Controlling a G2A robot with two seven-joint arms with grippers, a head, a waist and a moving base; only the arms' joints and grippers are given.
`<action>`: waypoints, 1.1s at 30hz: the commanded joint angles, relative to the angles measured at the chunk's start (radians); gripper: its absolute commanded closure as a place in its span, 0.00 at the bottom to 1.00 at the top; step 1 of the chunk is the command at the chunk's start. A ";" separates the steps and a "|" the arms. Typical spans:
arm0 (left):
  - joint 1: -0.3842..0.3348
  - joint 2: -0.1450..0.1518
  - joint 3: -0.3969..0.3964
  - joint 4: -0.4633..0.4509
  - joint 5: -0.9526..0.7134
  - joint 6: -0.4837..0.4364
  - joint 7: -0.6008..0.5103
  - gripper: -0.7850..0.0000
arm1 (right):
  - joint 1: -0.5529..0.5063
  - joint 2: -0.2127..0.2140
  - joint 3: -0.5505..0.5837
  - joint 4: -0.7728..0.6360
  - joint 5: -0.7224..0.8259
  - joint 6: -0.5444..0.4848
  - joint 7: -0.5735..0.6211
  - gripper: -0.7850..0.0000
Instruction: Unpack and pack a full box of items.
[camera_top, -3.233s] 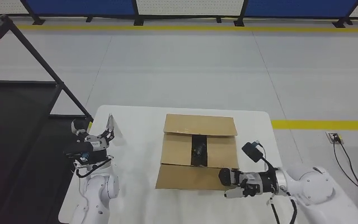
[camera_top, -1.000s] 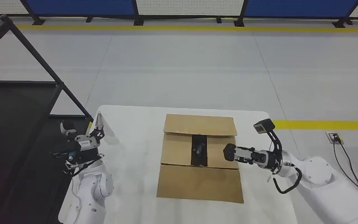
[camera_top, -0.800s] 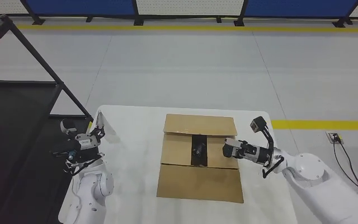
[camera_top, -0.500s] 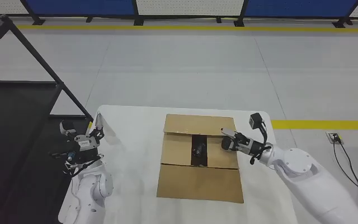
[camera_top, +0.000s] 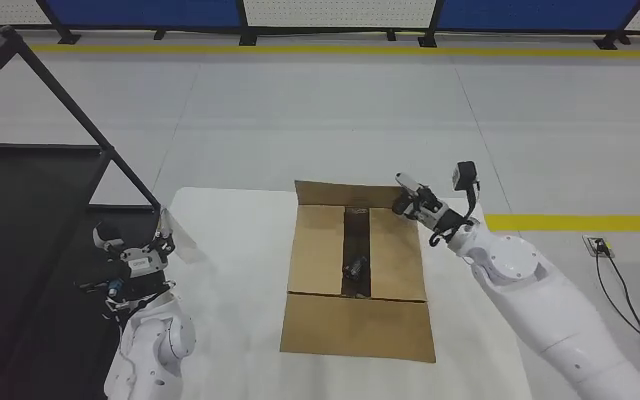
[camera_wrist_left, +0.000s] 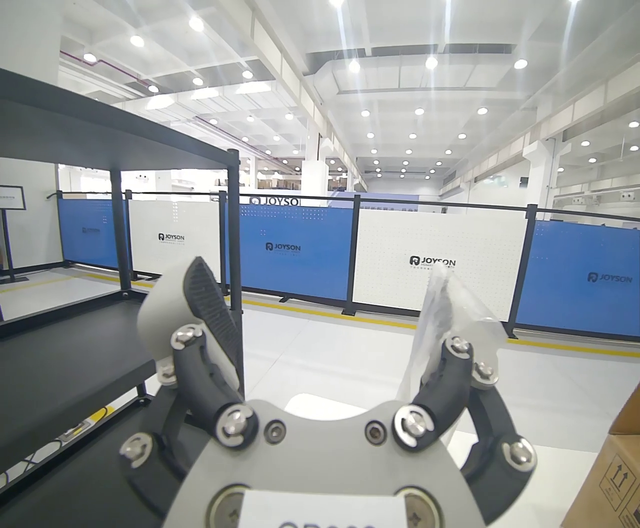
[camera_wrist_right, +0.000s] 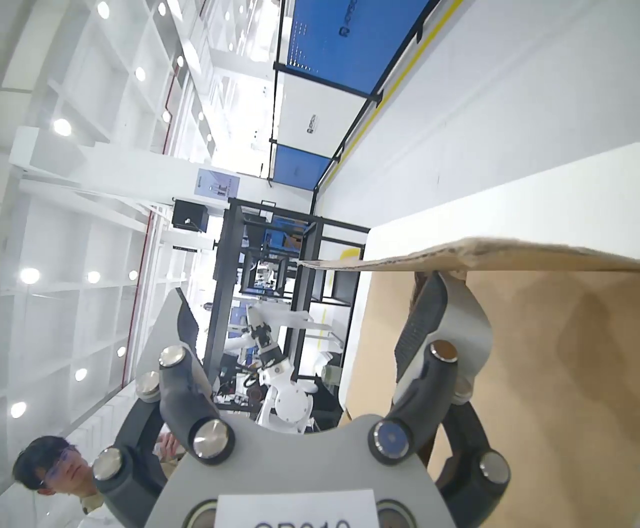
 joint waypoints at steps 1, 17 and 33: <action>0.004 0.000 -0.004 -0.004 -0.004 0.000 0.000 0.00 | 0.045 -0.021 -0.026 0.036 -0.048 0.045 -0.051 0.00; 0.015 0.000 -0.027 -0.005 -0.023 -0.002 0.005 0.00 | 0.223 -0.216 -0.225 0.416 -0.250 0.136 -0.216 0.00; -0.002 -0.001 -0.011 0.005 0.008 -0.014 -0.016 0.00 | 0.196 -0.223 -0.202 0.411 -0.295 0.199 -0.241 0.00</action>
